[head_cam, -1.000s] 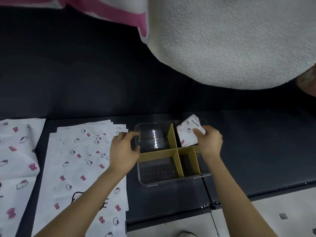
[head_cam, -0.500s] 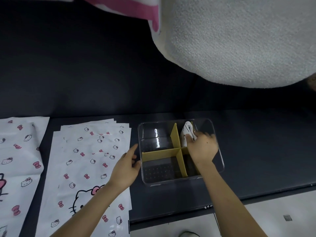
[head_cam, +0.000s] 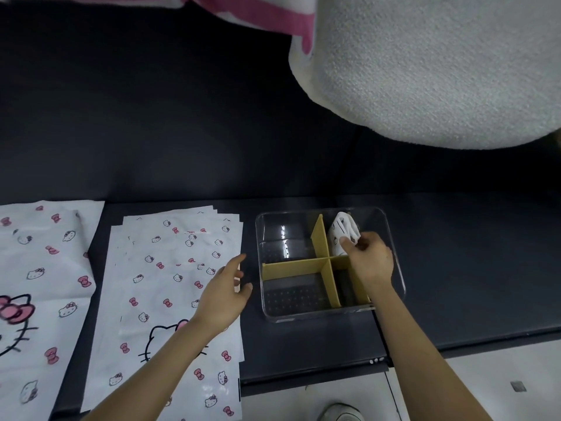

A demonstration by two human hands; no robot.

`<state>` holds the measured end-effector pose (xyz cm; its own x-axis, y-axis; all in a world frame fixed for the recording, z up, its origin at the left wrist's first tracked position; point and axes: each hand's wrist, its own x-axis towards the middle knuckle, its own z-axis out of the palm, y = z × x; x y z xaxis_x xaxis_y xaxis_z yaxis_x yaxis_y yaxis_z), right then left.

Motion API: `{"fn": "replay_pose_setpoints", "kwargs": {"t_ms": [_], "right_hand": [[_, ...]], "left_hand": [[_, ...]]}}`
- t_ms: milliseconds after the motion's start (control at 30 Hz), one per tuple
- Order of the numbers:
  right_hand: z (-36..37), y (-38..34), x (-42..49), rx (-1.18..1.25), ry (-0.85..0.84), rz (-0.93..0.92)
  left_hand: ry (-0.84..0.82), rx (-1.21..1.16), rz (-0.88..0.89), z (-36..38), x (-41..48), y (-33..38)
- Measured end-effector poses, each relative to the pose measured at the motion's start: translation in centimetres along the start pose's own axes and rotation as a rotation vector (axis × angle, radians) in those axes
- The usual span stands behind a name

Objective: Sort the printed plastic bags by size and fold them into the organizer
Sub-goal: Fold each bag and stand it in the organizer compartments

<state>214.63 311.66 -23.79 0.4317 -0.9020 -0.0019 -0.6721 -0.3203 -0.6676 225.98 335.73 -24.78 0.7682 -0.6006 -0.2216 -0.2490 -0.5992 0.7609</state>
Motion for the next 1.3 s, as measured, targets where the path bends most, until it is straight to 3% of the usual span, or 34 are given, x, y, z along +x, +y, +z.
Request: {"fn": "replay_pose_setpoints", "kwargs": {"t_ms": [233, 300, 433, 567, 667, 733, 800, 967, 1100, 1133, 1233, 1300], "right_hand": [[-1.3, -1.1, -1.4, -0.216, -0.04, -0.055], [-1.4, -1.8, -2.6, -0.243, 0.038, -0.095], [-0.4, -4.1, -7.9, -0.065, 0.217, -0.393], [3.0, -5.4, -16.2, 0.012, -0.171, -0.693], [7.2, -3.7, -21.2, -0.268, -0.428, -0.895], [9.5, -2.8, -22.1, -0.409, -0.547, -0.897], [10.6, -2.5, -22.3, -0.432, -0.612, -0.862], [10.5, -2.4, -23.2, -0.321, -0.518, -0.933], [9.2, -4.0, -23.4, -0.299, -0.489, -0.711], [8.4, -5.2, -23.2, -0.262, -0.56, -0.592], [7.4, -7.1, -21.2, 0.106, -1.006, -0.103], [7.4, -8.5, -19.3, 0.177, -1.084, 0.032]], "left_hand": [[0.082, 0.004, 0.01, -1.7, -1.2, -1.1], [0.119, 0.037, 0.015, -2.7, -1.9, -2.0], [0.174, 0.119, 0.023, -5.0, -4.5, -5.6], [0.189, 0.28, 0.107, -7.0, -8.4, -10.0], [0.167, 0.386, 0.123, -8.3, -11.0, -13.1], [0.112, 0.422, 0.107, -9.0, -12.4, -14.9], [0.088, 0.46, 0.139, -9.3, -13.4, -16.4], [0.027, 0.431, 0.229, -10.0, -14.6, -17.9], [-0.081, 0.175, 0.075, -11.3, -15.0, -17.0], [-0.115, 0.05, 0.025, -11.9, -15.0, -16.6], [-0.198, -0.476, -0.105, -13.5, -14.4, -16.0], [-0.225, -0.636, -0.138, -14.3, -13.0, -16.3]]}}
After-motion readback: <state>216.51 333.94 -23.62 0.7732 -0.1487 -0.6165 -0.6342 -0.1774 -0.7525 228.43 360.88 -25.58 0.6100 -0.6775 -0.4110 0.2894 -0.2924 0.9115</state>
